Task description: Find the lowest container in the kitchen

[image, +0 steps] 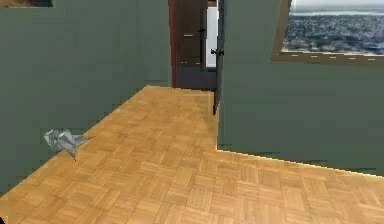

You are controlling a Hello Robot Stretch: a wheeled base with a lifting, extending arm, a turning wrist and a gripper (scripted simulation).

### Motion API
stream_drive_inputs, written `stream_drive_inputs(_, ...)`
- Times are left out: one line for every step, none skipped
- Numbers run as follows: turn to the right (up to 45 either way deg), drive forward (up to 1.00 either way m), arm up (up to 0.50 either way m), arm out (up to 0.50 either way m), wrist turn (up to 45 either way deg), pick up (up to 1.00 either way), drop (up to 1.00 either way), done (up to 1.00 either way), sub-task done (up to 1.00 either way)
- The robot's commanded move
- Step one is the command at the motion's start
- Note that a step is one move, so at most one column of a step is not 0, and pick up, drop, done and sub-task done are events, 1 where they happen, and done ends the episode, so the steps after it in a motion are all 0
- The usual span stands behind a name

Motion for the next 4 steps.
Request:
stream_drive_inputs(0.0, 1.00, 0.00, 0.00, 0.0, 0.00, 0.00, 0.00, 0.00)
stream_drive_inputs(-3.0, 0.00, 0.00, 0.00, 0.0, 0.00, 0.00, 0.00, 0.00)
stream_drive_inputs(0.0, 1.00, 0.00, 0.00, 0.0, 0.00, 0.00, 0.00, 0.00)
stream_drive_inputs(0.0, 0.65, 0.00, 0.00, 0.0, 0.00, 0.00, 0.00, 0.00)
